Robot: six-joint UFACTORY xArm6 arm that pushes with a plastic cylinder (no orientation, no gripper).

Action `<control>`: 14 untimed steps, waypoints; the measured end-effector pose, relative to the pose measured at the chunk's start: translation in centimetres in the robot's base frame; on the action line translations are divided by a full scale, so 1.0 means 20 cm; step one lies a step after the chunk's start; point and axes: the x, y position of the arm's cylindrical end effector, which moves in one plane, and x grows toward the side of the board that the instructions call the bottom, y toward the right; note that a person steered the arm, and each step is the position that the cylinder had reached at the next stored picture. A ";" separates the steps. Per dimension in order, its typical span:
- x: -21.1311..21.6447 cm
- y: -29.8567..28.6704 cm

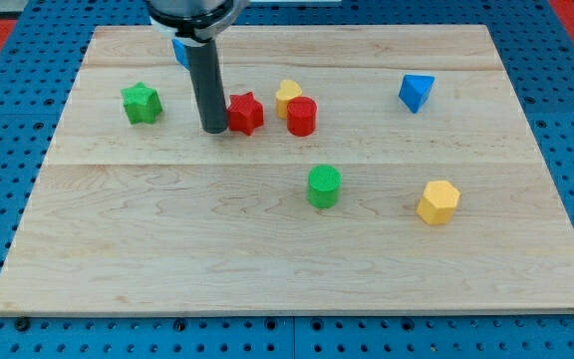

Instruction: Move the yellow hexagon at the center of the board

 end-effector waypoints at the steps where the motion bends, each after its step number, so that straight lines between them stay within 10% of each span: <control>1: 0.02 0.11; 3: 0.58 0.03; 5: 0.90 1.26; 8: 0.49 1.30; 11: 0.70 0.88; 14: 0.38 0.91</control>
